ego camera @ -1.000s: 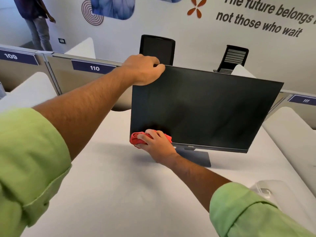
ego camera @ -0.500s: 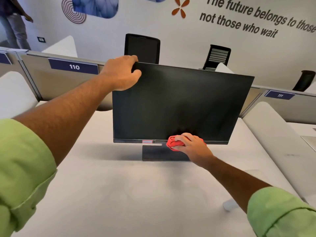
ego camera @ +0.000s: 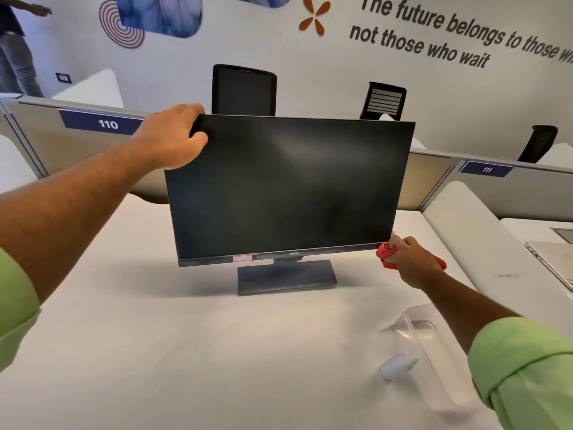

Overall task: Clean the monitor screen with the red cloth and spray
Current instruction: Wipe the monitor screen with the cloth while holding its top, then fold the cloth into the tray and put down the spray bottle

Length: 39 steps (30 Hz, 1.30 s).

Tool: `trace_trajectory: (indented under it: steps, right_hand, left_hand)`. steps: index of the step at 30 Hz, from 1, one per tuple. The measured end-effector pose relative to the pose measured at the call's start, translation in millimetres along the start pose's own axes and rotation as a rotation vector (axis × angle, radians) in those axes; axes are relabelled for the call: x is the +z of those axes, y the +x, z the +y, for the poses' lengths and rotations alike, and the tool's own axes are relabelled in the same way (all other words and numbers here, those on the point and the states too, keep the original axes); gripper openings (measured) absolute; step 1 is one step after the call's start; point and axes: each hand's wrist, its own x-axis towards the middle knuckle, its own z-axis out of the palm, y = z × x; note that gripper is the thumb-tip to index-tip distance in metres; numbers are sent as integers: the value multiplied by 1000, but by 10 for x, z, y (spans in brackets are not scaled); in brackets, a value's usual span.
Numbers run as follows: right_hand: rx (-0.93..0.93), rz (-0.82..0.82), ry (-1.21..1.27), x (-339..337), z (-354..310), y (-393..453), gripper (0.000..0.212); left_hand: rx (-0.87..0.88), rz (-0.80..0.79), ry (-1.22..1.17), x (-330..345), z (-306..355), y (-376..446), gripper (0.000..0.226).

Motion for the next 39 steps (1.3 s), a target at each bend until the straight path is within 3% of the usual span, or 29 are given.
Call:
trace_trajectory:
  steps: [7,14,19,21,25,28,30,34,39]
  right_hand:
    - [42,-15,147,125,7,63,42]
    - [82,-38,273,251,-11,-38,46]
    - [-23,-60,422,199,-65,-155,37]
    - [-21,-62,630,150,-137,-231,32]
    - [89,-127,1207,-108,-399,-462,59]
    - [145,-148,1569,-191,-627,-711,62]
    - [178,-176,1760,-187,-788,-921,60]
    - [171,-235,2078,-122,-1155,-1354,72]
    - [234,-274,2337,127,-1461,-1799,65]
  left_hand:
    - [6,-29,34,-38,105,43,47]
    - [5,-62,39,-89,218,94,46]
    - [-9,-72,14,-82,188,72,52]
    - [-19,-78,5,-59,189,62,57]
    - [-76,-69,-33,123,249,-35,70]
    - [28,50,-26,344,575,-355,83]
    - [81,75,-195,578,926,-756,81]
    - [-40,-279,-703,1123,1628,-1770,66]
    - [13,-448,-798,1487,2009,-2725,88]
